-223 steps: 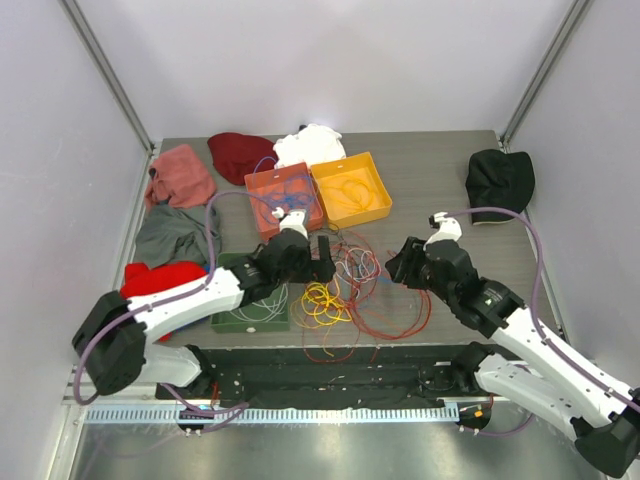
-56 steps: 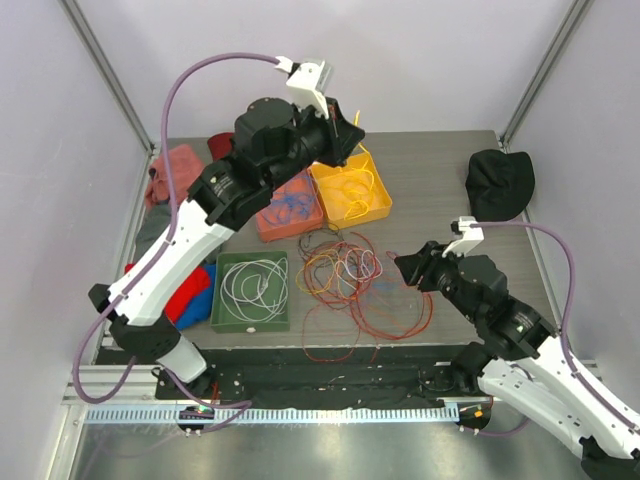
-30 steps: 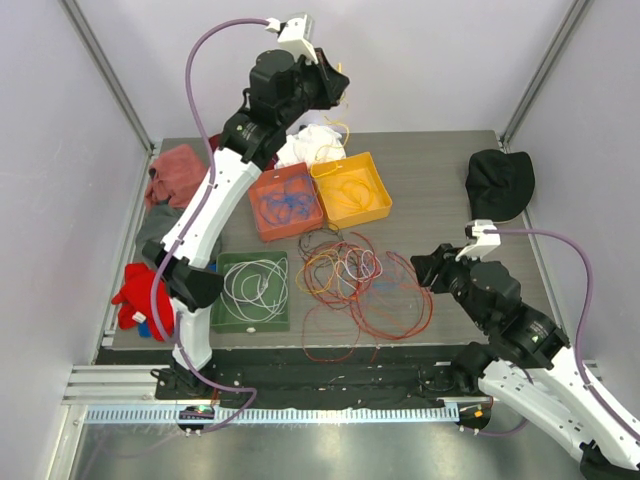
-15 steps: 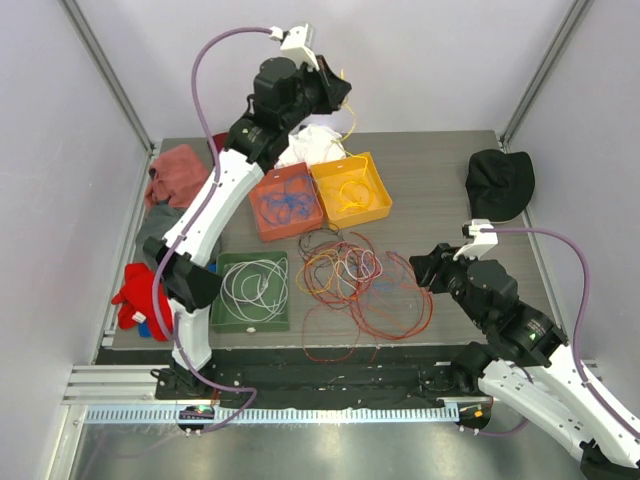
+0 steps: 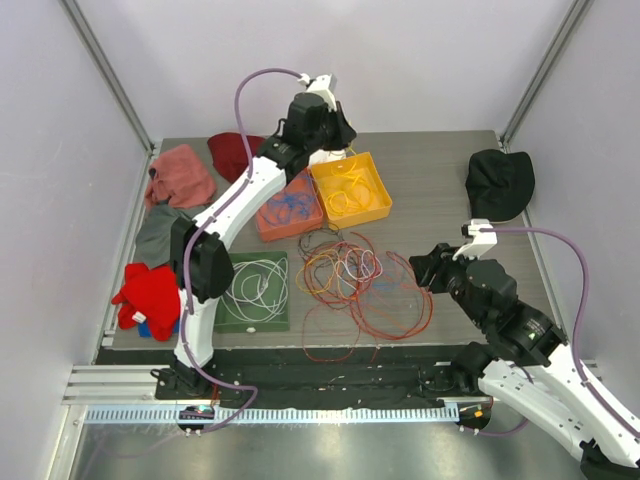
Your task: Untangle the cables
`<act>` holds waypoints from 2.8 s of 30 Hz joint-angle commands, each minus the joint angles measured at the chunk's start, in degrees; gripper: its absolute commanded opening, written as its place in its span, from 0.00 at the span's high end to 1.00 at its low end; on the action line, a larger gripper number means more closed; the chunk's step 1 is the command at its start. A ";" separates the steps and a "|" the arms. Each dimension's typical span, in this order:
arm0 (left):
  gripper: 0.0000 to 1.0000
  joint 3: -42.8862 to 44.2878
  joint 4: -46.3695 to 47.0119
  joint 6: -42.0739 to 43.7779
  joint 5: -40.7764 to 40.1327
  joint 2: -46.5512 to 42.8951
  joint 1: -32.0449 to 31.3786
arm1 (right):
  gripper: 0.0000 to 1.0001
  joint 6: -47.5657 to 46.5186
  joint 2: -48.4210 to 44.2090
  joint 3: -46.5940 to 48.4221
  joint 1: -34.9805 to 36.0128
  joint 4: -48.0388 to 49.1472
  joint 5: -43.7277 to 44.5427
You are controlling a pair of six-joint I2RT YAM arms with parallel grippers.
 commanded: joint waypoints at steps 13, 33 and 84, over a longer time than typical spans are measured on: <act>0.01 -9.84 4.52 -3.34 3.24 -1.42 0.25 | 0.53 0.04 2.79 0.20 0.23 1.89 0.88; 0.00 -36.18 -23.13 -3.33 -33.65 -32.62 -17.67 | 0.51 3.56 6.48 -4.80 0.23 9.53 2.73; 0.00 -74.71 -12.35 -12.56 -28.58 -67.43 -18.47 | 0.62 -5.23 68.71 16.99 5.67 32.56 -1.14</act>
